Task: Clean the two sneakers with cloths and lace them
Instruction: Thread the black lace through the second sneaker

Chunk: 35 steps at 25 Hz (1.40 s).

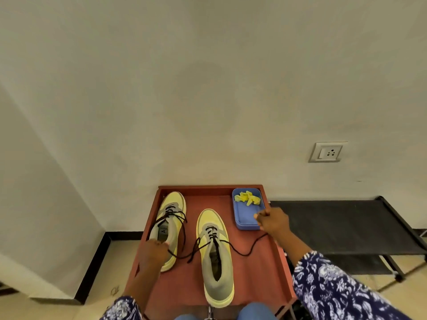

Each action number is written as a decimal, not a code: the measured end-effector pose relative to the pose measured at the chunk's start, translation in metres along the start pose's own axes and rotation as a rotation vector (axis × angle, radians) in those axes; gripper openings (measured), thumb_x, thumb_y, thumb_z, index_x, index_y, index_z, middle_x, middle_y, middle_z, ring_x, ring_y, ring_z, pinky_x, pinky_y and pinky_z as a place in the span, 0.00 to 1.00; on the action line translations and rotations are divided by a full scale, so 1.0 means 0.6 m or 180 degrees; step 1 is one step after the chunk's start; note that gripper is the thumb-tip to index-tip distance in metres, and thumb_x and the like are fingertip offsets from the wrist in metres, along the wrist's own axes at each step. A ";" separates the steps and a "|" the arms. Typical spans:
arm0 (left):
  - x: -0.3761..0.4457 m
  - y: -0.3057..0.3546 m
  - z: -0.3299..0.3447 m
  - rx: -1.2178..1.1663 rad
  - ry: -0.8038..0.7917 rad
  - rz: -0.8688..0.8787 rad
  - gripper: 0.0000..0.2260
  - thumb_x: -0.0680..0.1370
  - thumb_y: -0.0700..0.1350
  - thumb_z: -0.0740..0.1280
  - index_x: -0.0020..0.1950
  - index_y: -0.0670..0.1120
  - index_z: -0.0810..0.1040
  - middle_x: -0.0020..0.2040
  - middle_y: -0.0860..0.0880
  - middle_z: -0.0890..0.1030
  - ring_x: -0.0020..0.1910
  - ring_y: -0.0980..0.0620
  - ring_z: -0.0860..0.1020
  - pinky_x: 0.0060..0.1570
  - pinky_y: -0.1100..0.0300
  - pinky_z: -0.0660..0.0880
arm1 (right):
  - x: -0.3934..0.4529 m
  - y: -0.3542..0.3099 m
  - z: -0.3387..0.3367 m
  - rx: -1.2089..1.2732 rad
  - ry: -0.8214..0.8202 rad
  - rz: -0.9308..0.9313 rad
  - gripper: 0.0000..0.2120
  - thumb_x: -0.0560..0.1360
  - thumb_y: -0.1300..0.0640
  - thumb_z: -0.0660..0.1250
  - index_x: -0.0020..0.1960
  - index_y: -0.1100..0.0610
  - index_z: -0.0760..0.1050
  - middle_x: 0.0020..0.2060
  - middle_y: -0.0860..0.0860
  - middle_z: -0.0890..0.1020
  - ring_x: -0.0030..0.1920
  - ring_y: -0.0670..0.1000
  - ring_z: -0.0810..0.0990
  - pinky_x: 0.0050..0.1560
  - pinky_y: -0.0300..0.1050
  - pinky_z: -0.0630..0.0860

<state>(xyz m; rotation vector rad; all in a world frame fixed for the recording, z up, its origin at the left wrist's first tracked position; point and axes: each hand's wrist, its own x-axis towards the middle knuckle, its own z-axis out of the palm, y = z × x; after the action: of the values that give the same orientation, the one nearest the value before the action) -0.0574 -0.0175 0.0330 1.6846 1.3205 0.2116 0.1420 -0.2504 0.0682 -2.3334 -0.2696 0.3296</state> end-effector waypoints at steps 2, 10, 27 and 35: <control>0.009 -0.036 0.023 -0.0413 0.0101 -0.0433 0.12 0.78 0.43 0.60 0.55 0.37 0.75 0.40 0.42 0.81 0.34 0.46 0.79 0.32 0.58 0.75 | -0.014 0.026 0.029 -0.0242 -0.0083 0.0050 0.17 0.73 0.57 0.67 0.27 0.58 0.67 0.30 0.55 0.74 0.34 0.52 0.72 0.37 0.43 0.72; -0.040 -0.040 0.080 -0.3209 0.0083 -0.2171 0.17 0.83 0.46 0.51 0.65 0.36 0.67 0.34 0.41 0.71 0.30 0.47 0.71 0.13 0.65 0.69 | -0.055 0.080 0.114 -0.0264 -0.0630 0.0766 0.14 0.71 0.58 0.68 0.31 0.52 0.67 0.36 0.50 0.76 0.38 0.51 0.73 0.41 0.37 0.67; -0.045 0.026 0.160 -0.2093 -0.0512 -0.1003 0.05 0.77 0.39 0.65 0.41 0.40 0.74 0.25 0.47 0.71 0.19 0.56 0.67 0.22 0.67 0.67 | -0.042 0.004 0.189 0.2093 -0.0745 0.1767 0.09 0.74 0.55 0.68 0.38 0.57 0.74 0.29 0.51 0.74 0.26 0.48 0.68 0.21 0.38 0.64; 0.005 0.014 0.183 -0.0838 -0.0694 0.0366 0.07 0.73 0.50 0.66 0.36 0.50 0.78 0.35 0.46 0.81 0.39 0.43 0.80 0.49 0.39 0.77 | -0.033 -0.008 0.192 0.1042 -0.1007 0.0430 0.09 0.74 0.56 0.65 0.36 0.49 0.70 0.33 0.47 0.75 0.36 0.49 0.71 0.41 0.44 0.69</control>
<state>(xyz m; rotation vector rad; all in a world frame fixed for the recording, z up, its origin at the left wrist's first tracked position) 0.0185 -0.0762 -0.0206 1.5135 0.9902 0.2498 0.0868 -0.1771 -0.0041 -1.9748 -0.1928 0.7545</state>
